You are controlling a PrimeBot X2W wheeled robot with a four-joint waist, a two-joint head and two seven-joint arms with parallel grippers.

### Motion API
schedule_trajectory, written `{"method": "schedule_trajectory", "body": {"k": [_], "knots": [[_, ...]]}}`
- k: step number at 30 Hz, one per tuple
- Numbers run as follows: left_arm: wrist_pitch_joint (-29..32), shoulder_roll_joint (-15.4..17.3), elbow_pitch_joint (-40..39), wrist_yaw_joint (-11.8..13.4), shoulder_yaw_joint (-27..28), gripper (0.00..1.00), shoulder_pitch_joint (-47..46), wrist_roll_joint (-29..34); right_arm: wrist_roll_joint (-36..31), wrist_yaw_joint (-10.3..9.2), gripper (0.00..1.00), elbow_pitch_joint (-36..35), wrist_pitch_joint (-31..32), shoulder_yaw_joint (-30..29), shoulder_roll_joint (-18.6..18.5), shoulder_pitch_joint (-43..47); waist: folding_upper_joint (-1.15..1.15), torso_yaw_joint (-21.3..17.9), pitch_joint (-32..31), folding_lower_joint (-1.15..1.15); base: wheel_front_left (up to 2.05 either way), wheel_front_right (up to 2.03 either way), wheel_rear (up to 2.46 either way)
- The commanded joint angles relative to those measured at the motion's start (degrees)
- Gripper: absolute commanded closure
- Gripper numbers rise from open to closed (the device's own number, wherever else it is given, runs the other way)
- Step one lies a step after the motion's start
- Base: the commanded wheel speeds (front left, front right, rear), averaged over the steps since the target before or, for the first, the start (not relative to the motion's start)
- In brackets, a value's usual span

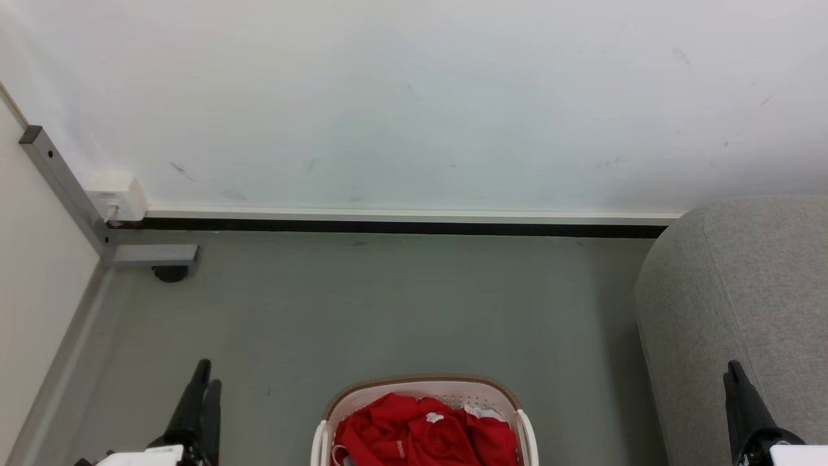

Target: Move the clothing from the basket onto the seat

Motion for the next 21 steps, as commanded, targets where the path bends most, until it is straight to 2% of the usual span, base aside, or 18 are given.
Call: {"method": "schedule_trajectory", "body": {"k": [1,7,21], "knots": [[-0.5,0.2,-0.6,-0.1,-0.3,0.0,-0.5,0.2,-0.3,0.0,0.0,-0.6,-0.5,0.1,-0.3,-0.4,0.0,0.0,0.0,0.0,0.0,0.0,0.0],[-2.3,0.3,-0.7,-0.1,-1.5,0.0,-0.6,3.7,-8.2,-0.01,0.0,-2.0,-2.3,0.4,-0.3,0.2,0.0,0.1,0.0,0.0,0.0,0.0,0.0],[-6.0,0.4,-2.8,0.2,-2.7,0.0,0.3,23.5,-27.5,-0.02,0.0,-3.9,-6.0,2.6,-0.5,1.6,0.0,0.1,0.2,0.0,0.0,0.0,0.0]]}}
